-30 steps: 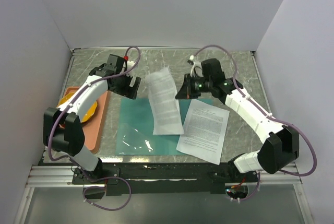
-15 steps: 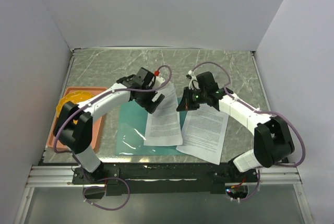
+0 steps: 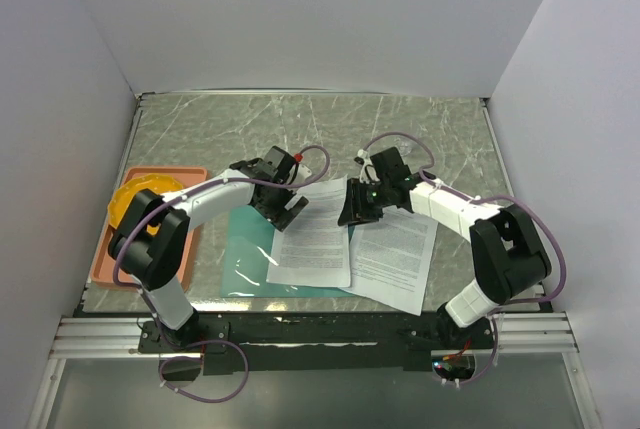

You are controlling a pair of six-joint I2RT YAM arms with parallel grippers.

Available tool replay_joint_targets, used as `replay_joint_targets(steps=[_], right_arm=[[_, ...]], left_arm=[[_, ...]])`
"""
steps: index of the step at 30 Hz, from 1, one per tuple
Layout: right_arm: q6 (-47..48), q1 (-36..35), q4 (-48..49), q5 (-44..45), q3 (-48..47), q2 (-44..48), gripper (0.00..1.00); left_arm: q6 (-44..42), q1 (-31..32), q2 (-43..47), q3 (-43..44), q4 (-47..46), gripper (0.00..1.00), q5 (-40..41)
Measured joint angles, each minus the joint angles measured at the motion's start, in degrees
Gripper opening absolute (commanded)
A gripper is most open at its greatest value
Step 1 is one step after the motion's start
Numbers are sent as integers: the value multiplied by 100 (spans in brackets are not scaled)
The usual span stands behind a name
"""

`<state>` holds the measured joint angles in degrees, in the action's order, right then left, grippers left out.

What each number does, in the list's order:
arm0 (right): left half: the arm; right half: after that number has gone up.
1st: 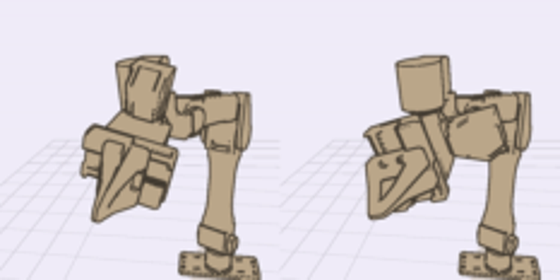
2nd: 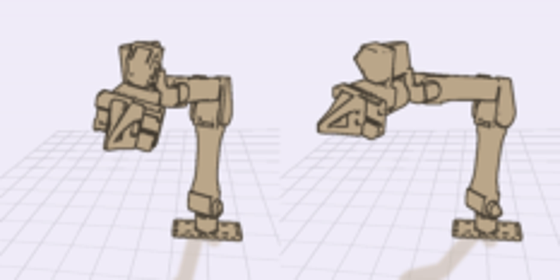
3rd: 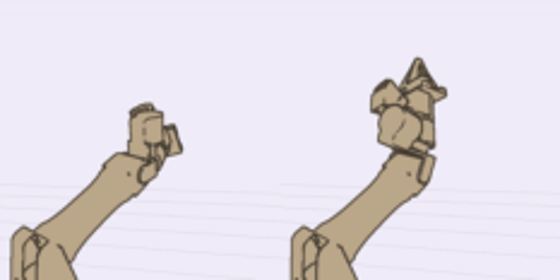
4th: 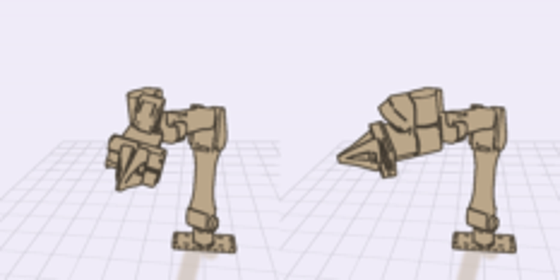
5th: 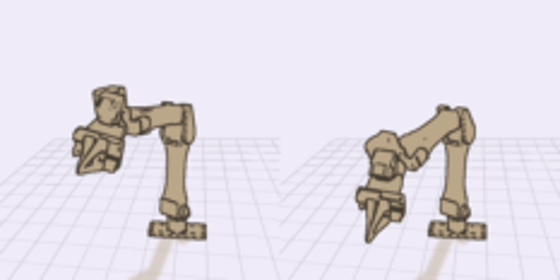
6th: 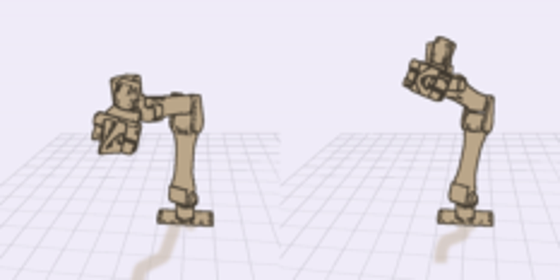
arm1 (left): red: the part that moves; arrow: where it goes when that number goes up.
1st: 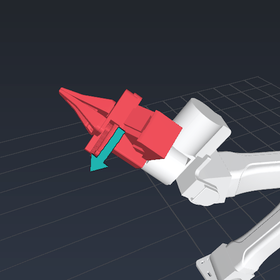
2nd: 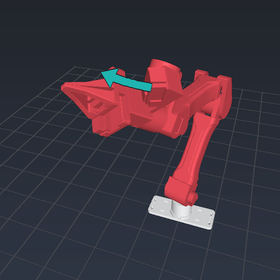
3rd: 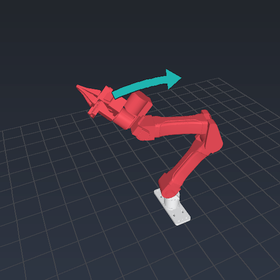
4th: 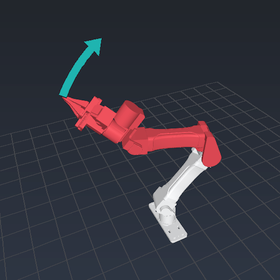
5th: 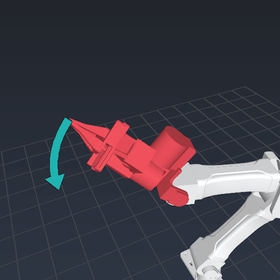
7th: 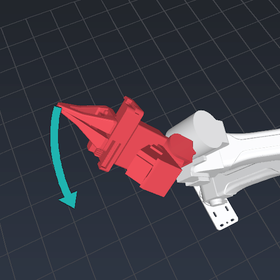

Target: Put the files into the folder

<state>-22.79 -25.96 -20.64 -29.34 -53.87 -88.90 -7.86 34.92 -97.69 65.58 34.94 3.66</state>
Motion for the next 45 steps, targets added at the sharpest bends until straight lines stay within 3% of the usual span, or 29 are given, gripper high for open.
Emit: replay_joint_targets(steps=[8, 14, 17, 21, 31, 34, 39, 42, 45], right_arm=[[105, 2, 9, -2, 109, -350, 46], [116, 2, 22, -26, 109, -767, 40], [92, 2, 83, -70, 109, -800, 31], [-9, 2, 319, -195, 111, -798, 11], [-162, -9, 780, -424, 136, -555, 0], [-162, -52, 778, -435, 109, -555, 0], [-168, -168, 778, -435, 50, -555, 0], [-190, -229, 767, -428, 48, -557, 0], [-221, -271, 748, -407, 17, -564, 0]], left_arm=[[-9, 50, -57, -87, -140, 98, 85], [-15, 55, -57, -234, -201, 97, 122], [-28, 55, -57, -278, -216, 97, 127], [-28, 55, -57, -293, -221, 97, 136], [-26, -37, -57, -83, 39, 99, 94], [-28, -393, -57, 310, 260, 99, -57], [-306, -1563, 114, 667, 334, 99, -197], [-706, -2166, 485, 299, 330, 99, -181], [-1189, -2293, 1032, -402, 339, 98, -201]])
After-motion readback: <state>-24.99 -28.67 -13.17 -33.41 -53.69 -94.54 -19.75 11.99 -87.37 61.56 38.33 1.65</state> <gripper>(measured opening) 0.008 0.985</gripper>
